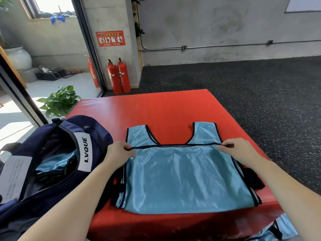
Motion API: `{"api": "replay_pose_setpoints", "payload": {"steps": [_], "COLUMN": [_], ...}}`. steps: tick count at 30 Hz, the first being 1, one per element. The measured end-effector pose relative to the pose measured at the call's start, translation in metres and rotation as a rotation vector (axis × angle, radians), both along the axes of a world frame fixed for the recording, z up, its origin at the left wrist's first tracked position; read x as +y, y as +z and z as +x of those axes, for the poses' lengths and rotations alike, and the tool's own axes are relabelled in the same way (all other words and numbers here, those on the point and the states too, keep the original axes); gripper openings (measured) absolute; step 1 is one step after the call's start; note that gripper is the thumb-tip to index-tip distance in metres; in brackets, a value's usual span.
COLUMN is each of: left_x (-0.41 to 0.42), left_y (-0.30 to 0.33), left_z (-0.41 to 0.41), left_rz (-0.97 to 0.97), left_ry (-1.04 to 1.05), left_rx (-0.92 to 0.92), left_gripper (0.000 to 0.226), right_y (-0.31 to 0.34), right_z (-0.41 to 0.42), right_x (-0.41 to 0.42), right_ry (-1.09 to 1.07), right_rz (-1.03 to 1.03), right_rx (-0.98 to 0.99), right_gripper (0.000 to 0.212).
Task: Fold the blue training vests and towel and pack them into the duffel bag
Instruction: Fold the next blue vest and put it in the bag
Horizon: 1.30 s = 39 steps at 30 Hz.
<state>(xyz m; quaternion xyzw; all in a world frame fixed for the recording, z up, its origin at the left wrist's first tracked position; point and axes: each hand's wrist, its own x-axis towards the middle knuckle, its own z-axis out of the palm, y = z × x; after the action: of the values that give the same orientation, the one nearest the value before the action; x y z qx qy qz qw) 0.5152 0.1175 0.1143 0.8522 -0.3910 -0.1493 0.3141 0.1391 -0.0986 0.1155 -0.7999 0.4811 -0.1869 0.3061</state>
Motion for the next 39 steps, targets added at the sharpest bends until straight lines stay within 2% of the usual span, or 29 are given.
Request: {"api": "replay_pose_setpoints", "payload": {"steps": [2, 5, 9, 11, 14, 18, 22, 24, 25, 27, 30, 33, 36, 39], "left_x": [0.000, 0.000, -0.008, -0.017, -0.033, -0.056, -0.065, -0.063, -0.063, -0.062, -0.062, -0.066, -0.074, -0.087], "left_y": [0.000, 0.012, 0.034, 0.042, 0.042, 0.020, -0.003, -0.009, -0.011, -0.011, -0.011, -0.009, 0.002, 0.007], "left_z": [0.003, 0.007, 0.022, 0.029, 0.033, 0.036, 0.039, 0.039, 0.041, 0.042, 0.043, 0.046, 0.052, 0.051], "left_rz": [-0.032, -0.233, -0.520, -0.551, -0.523, -0.405, -0.244, -0.193, -0.196, -0.211, -0.225, -0.313, -0.393, -0.362], "left_ry": [0.013, 0.041, 0.032, 0.029, 0.060, 0.124, 0.094, 0.081, 0.098, 0.148, 0.183, 0.196, 0.264, 0.267], "left_rx": [0.063, 0.278, 0.575, 0.545, 0.413, 0.232, 0.152, 0.126, 0.133, 0.138, 0.150, 0.219, 0.200, 0.138], "left_gripper": [0.023, 0.008, 0.017, 0.013, 0.011, 0.014, 0.025, 0.027, 0.028, 0.029, 0.022, 0.014, 0.007, 0.011], "right_y": [0.002, 0.012, 0.034, 0.040, 0.035, 0.013, -0.013, -0.015, -0.016, -0.017, -0.020, -0.015, 0.000, 0.009], "right_z": [0.002, 0.000, 0.004, 0.010, 0.024, 0.046, 0.058, 0.060, 0.060, 0.059, 0.055, 0.051, 0.059, 0.072], "right_x": [0.001, -0.004, -0.019, -0.034, -0.054, -0.076, -0.086, -0.083, -0.082, -0.082, -0.083, -0.084, -0.089, -0.100], "right_ry": [0.001, -0.015, -0.055, -0.085, -0.084, -0.075, -0.090, -0.096, -0.100, -0.130, -0.201, -0.220, -0.216, -0.239], "right_rz": [0.000, -0.034, -0.032, 0.008, 0.049, -0.005, -0.062, -0.070, -0.082, -0.087, -0.040, -0.001, 0.013, -0.047], "right_rx": [-0.006, -0.045, -0.272, -0.347, -0.341, -0.198, 0.025, 0.057, 0.057, 0.015, -0.139, -0.288, -0.442, -0.427], "right_gripper": [0.018, 0.014, 0.008, 0.003, 0.006, 0.010, 0.013, 0.011, 0.016, 0.018, 0.004, 0.008, 0.020, 0.021]}}
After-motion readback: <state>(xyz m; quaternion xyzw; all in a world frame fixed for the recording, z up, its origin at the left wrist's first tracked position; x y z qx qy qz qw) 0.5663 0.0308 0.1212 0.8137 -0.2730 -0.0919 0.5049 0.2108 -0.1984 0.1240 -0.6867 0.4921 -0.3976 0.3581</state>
